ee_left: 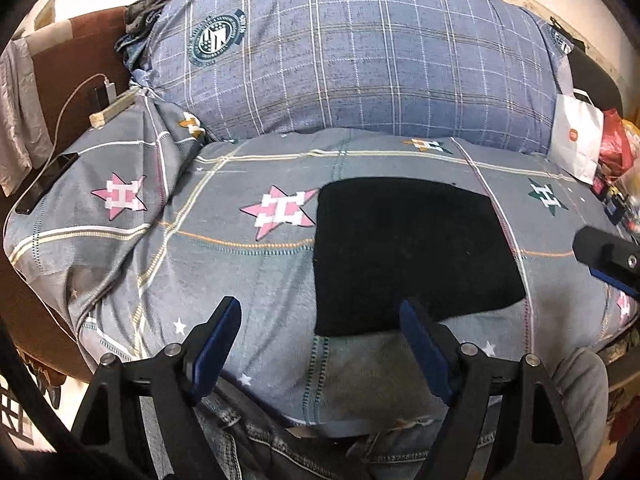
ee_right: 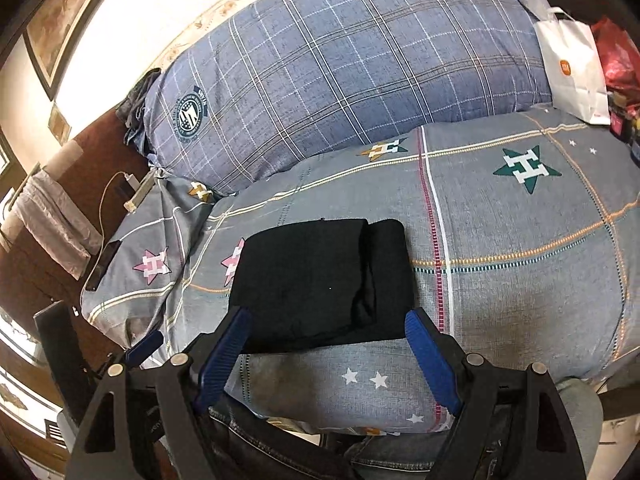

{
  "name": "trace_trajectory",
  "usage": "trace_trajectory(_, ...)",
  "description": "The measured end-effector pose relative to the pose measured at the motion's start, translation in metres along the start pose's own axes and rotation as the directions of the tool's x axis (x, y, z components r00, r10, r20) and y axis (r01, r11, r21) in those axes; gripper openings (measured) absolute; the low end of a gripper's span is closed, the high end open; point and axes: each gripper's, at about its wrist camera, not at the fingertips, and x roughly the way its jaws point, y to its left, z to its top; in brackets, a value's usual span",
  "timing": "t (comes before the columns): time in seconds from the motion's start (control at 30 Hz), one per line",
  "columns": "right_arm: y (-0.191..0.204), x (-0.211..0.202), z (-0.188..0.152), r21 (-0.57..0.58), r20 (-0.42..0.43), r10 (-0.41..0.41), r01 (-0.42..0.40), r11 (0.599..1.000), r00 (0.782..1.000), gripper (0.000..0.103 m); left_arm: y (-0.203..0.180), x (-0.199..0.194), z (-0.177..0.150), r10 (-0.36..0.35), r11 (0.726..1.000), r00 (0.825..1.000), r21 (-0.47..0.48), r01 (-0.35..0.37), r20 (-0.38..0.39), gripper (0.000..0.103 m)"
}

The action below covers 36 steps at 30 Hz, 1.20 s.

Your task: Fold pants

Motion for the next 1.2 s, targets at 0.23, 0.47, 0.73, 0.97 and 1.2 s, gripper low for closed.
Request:
trace_trajectory(0.23,0.009,-0.007,0.0,-0.03,0.01,-0.017,0.018,0.999,1.0,0.083,-0.002,-0.013,-0.002,-0.032,1.0,1.0,0.001,0.032,0.001,0.082)
trace_trajectory(0.47,0.013,-0.011,-0.002,-0.046,0.009,-0.01,0.01,0.999,1.0,0.083,0.003,-0.022,0.001,-0.027,0.999,1.0,-0.019,0.028,0.015,0.082)
trace_trajectory(0.73,0.011,-0.013,-0.003,-0.045,0.004,-0.012,0.012,0.999,1.0,0.083,0.004,-0.029,0.002,0.002,1.0,1.0,-0.017,-0.002,0.028,0.082)
trace_trajectory(0.97,0.01,-0.012,-0.004,-0.046,-0.004,-0.019,0.019,0.999,1.0,0.083,0.001,-0.031,0.001,-0.001,1.0,1.0,0.0,0.001,0.023,0.082)
trace_trajectory(1.2,0.015,-0.017,-0.004,-0.063,0.007,-0.02,0.02,0.998,1.0,0.083,-0.002,-0.037,0.003,0.005,1.0,0.999,-0.001,-0.005,0.037,0.082)
